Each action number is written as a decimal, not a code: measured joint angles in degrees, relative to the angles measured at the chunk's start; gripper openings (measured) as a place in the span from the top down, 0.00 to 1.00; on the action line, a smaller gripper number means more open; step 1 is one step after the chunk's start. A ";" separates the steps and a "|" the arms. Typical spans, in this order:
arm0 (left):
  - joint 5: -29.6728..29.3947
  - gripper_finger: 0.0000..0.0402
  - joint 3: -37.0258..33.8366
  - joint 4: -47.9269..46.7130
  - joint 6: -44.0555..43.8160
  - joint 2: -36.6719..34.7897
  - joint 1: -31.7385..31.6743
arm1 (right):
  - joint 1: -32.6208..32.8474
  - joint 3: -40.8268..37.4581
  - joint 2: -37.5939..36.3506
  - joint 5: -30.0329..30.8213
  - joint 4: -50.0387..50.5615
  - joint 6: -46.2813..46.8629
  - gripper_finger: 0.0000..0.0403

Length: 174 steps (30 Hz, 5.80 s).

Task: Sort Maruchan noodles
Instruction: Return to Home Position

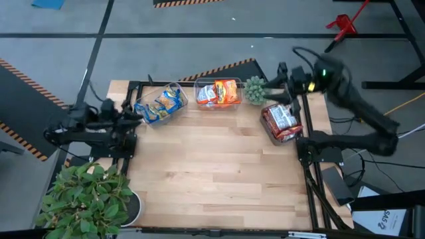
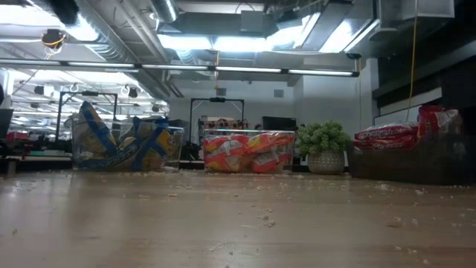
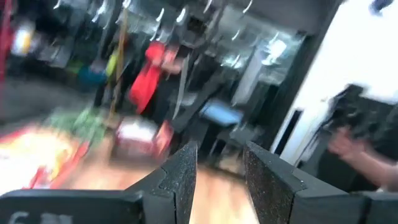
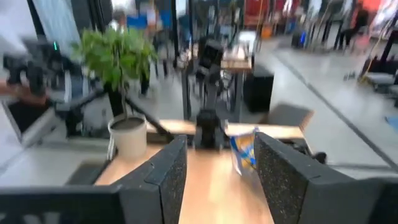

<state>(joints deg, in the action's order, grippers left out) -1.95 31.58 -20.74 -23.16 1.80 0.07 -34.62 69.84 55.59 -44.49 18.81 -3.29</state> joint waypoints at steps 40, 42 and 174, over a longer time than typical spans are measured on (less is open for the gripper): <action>1.46 0.68 -31.16 24.12 -7.04 -1.46 7.43 | 39.67 -69.41 -24.91 46.99 -63.62 23.45 0.58; 0.31 0.68 -31.16 22.78 -6.22 -1.44 8.52 | 41.63 -69.41 -24.91 47.34 -63.63 22.55 0.58; -1.62 0.68 -31.16 24.18 8.73 -1.51 10.13 | 44.35 -69.43 -48.44 59.91 -30.62 12.39 0.58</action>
<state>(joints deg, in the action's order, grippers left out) -3.57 0.43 3.44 -14.44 0.30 10.20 9.74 0.40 7.15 15.42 -11.81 9.10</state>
